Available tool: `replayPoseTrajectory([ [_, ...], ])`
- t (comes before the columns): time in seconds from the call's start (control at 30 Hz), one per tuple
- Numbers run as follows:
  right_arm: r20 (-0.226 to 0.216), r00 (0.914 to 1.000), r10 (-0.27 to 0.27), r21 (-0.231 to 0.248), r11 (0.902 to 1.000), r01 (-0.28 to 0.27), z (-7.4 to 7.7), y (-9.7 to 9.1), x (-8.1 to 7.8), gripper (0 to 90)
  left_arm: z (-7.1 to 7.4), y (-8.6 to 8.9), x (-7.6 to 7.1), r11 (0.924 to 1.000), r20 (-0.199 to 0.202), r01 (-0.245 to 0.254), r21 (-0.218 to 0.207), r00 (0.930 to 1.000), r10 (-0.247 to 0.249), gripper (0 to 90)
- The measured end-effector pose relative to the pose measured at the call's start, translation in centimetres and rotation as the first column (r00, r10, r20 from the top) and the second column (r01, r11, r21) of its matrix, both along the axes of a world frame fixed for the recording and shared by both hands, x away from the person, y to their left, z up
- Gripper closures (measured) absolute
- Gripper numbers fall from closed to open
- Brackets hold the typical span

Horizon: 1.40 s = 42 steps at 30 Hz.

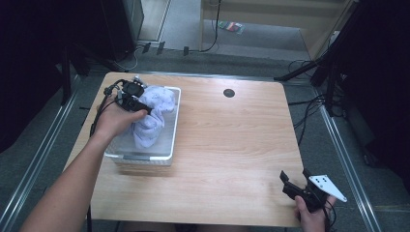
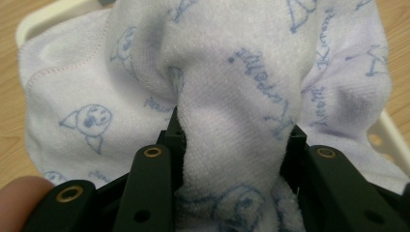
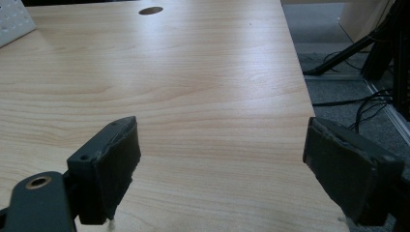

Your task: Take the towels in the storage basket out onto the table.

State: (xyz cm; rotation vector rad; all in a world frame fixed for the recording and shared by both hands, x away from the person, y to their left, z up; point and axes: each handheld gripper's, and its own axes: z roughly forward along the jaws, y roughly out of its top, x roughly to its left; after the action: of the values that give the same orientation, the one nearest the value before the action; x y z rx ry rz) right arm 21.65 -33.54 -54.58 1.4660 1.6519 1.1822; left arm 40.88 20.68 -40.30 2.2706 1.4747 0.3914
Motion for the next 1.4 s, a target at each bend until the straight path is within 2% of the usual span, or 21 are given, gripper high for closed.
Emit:
replayPoseTrajectory([
  [0.1, 0.0, 1.0, 0.0, 0.0, 1.0, 0.0, 0.0, 0.0, 0.0, 13.2, 1.2, -0.1, -0.1, 0.9999, 0.009, 0.006, -0.014, 0.9999, -0.006, 61.8],
  [0.37, -0.001, 1.0, -0.001, -0.003, 1.0, 0.001, 0.0, 0.0, 0.0, 13.2, 4.8, -1.0, -0.5, 0.9994, 0.051, 0.033, -0.01, 0.9982, -0.033, 61.5],
  [0.4, -0.001, 1.0, 0.0, -0.002, 1.0, 0.0, 0.0, 0.0, 0.0, 13.2, 4.8, -1.0, -0.5, 0.9994, 0.051, 0.033, -0.01, 0.9982, -0.033, 61.5],
  [0.47, -0.002, 1.0, 0.0, -0.001, 1.0, 0.0, 0.0, 0.0, 0.0, 13.2, 5.8, -1.6, -0.7, 0.9986, 0.061, 0.05, -0.016, 0.997, -0.049, 61.4],
  [0.6, 0.0, 1.0, 0.0, -0.002, 1.0, 0.0, 0.0, 0.0, 0.0, 13.2, 6.6, -2.8, -0.9, 0.9973, 0.075, 0.071, -0.016, 0.9948, -0.07, 61.2],
  [1.0, 0.002, 1.0, 0.002, -0.002, 1.0, -0.002, 0.0, 0.0, 0.0, 13.2, 8.4, -7.0, -1.3, 0.9885, 0.098, 0.151, -0.006, 0.9838, -0.15, 60.9],
  [1.4, 0.002, 1.0, 0.002, 0.003, 1.0, -0.002, 0.0, -0.1, 0.0, 13.2, 8.3, -11.0, -1.1, 0.9765, 0.1, 0.216, 0.0, 0.9716, -0.215, 60.5],
])
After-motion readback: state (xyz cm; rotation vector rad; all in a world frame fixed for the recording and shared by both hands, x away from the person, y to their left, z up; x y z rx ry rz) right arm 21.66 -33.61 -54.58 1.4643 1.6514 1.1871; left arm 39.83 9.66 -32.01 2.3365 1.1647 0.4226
